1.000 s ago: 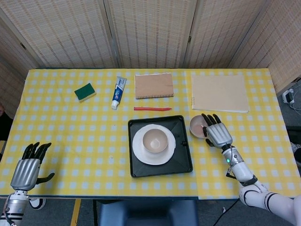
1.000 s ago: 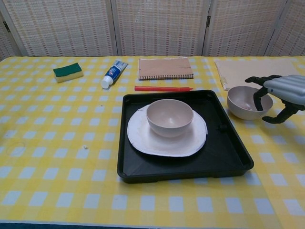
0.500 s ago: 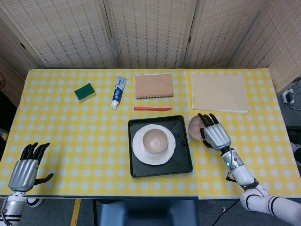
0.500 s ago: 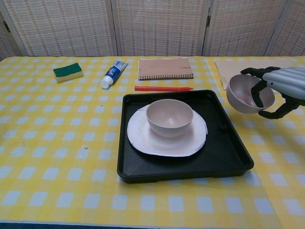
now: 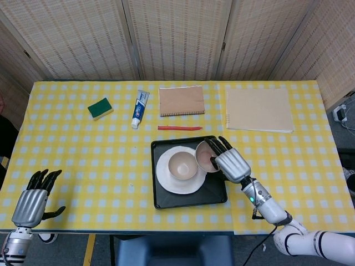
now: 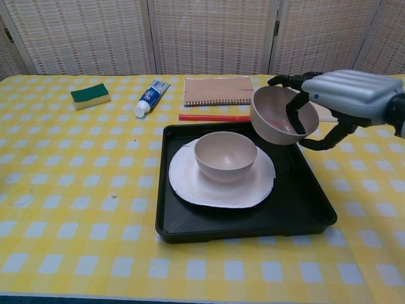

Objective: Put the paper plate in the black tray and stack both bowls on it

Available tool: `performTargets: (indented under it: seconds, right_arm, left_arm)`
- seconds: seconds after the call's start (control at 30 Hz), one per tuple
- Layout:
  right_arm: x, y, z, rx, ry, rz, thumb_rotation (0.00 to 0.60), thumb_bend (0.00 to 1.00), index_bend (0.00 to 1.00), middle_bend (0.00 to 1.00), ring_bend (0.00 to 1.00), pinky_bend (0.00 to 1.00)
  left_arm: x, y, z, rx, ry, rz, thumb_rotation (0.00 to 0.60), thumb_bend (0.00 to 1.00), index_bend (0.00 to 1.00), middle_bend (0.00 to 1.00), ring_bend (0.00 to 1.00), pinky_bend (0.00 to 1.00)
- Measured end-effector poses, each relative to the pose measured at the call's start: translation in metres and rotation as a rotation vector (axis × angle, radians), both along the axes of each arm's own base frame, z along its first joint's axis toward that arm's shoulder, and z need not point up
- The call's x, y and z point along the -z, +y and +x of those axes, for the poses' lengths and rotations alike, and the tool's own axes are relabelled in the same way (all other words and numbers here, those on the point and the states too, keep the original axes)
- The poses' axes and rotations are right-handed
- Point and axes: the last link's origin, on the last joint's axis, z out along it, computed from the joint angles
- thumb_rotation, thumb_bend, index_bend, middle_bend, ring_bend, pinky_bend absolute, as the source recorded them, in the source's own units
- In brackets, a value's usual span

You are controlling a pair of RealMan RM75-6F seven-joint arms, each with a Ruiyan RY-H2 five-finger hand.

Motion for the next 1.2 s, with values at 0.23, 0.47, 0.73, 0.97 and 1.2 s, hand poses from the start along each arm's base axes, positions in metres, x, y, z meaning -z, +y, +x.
performTargets:
  seconds: [0.23, 0.47, 0.73, 0.97, 1.2]
  right_arm:
    - [0.022, -0.01, 0.033, 0.004, -0.029, 0.082, 0.6, 0.41, 0.65, 0.02, 0.0, 0.0]
    - [0.038, -0.01, 0.045, -0.005, -0.021, 0.113, 0.6, 0.41, 0.65, 0.02, 0.0, 0.0]
    - [0.049, -0.008, 0.046, 0.006, -0.019, 0.134, 0.6, 0.41, 0.62, 0.01, 0.0, 0.0]
    - [0.052, -0.007, 0.047, 0.008, -0.043, 0.142, 0.6, 0.41, 0.48, 0.0, 0.0, 0.0]
    - [0.043, 0.001, 0.047, 0.007, -0.076, 0.134, 0.6, 0.41, 0.4, 0.0, 0.0, 0.0]
  left_arm:
    - [-0.003, 0.0, 0.0, -0.006, -0.023, 0.006, 0.6, 0.19, 0.12, 0.16, 0.05, 0.0]
    - [-0.006, 0.0, -0.001, -0.011, -0.025, 0.015, 0.6, 0.19, 0.11, 0.16, 0.05, 0.0]
    - [-0.007, -0.002, 0.001, 0.013, -0.028, 0.012, 0.6, 0.19, 0.11, 0.16, 0.05, 0.0]
    - [-0.008, -0.003, 0.0, 0.008, -0.024, 0.008, 0.6, 0.19, 0.13, 0.16, 0.05, 0.0]
    - [-0.011, -0.004, 0.001, 0.004, -0.027, 0.011, 0.6, 0.19, 0.14, 0.16, 0.05, 0.0]
